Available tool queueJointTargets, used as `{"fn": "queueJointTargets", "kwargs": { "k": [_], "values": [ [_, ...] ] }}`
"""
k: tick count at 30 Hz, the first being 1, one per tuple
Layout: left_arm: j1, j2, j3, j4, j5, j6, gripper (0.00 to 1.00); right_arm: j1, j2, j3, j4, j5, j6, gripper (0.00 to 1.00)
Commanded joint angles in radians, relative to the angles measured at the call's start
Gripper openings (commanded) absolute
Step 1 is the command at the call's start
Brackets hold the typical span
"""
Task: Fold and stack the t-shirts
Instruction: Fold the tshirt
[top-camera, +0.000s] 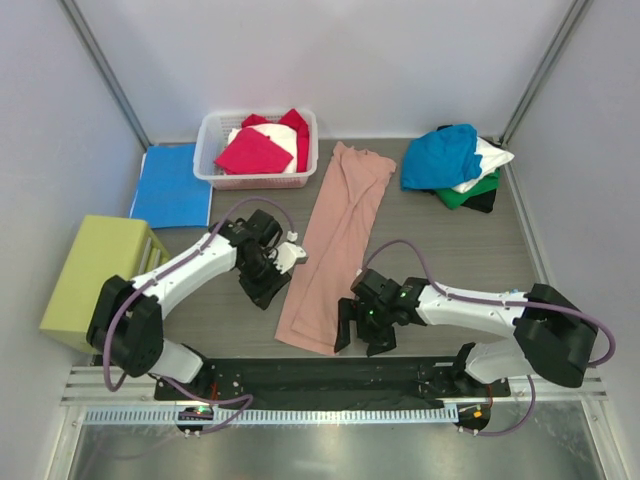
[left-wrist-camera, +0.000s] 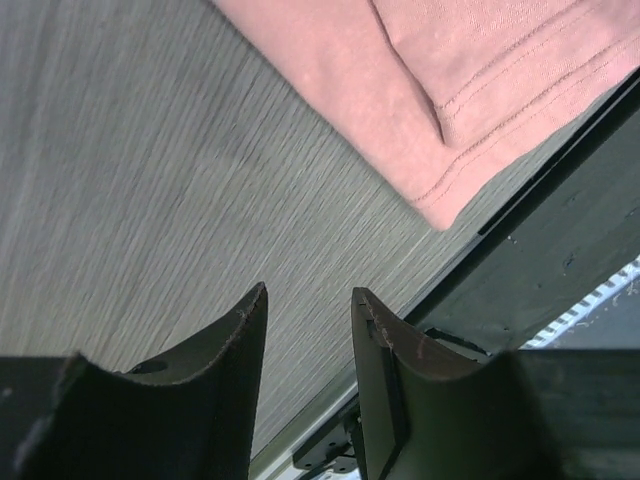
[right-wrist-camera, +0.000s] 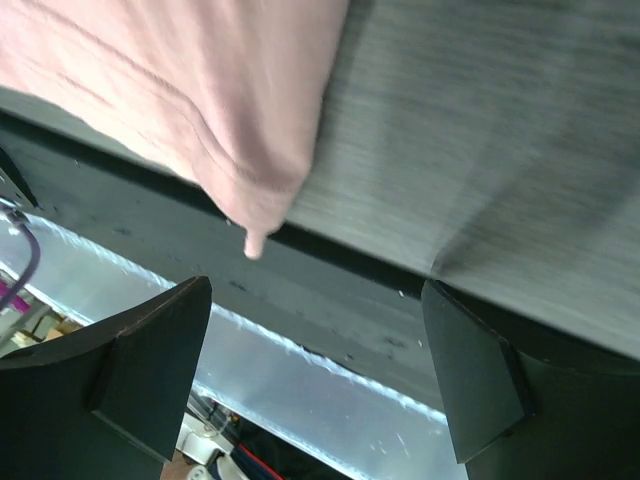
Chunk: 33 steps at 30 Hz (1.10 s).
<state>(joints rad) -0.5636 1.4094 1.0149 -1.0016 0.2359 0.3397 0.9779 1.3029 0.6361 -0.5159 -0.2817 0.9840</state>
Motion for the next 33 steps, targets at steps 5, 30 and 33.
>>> {"fn": "queueJointTargets", "kwargs": {
  "k": [5, 30, 33],
  "values": [
    [-0.036, 0.101, 0.037, 0.047, 0.098, -0.053, 0.42, 0.002, 0.108, 0.069, 0.152, 0.004, 0.03, 0.91],
    [-0.058, 0.341, 0.123, -0.02, 0.187, -0.217, 0.63, 0.002, 0.133, 0.02, 0.218, 0.007, 0.107, 0.63],
    [-0.059, 0.326, 0.114, -0.017, 0.163, -0.243, 0.63, 0.002, 0.13, 0.02, 0.217, 0.007, 0.108, 0.63]
  ]
}}
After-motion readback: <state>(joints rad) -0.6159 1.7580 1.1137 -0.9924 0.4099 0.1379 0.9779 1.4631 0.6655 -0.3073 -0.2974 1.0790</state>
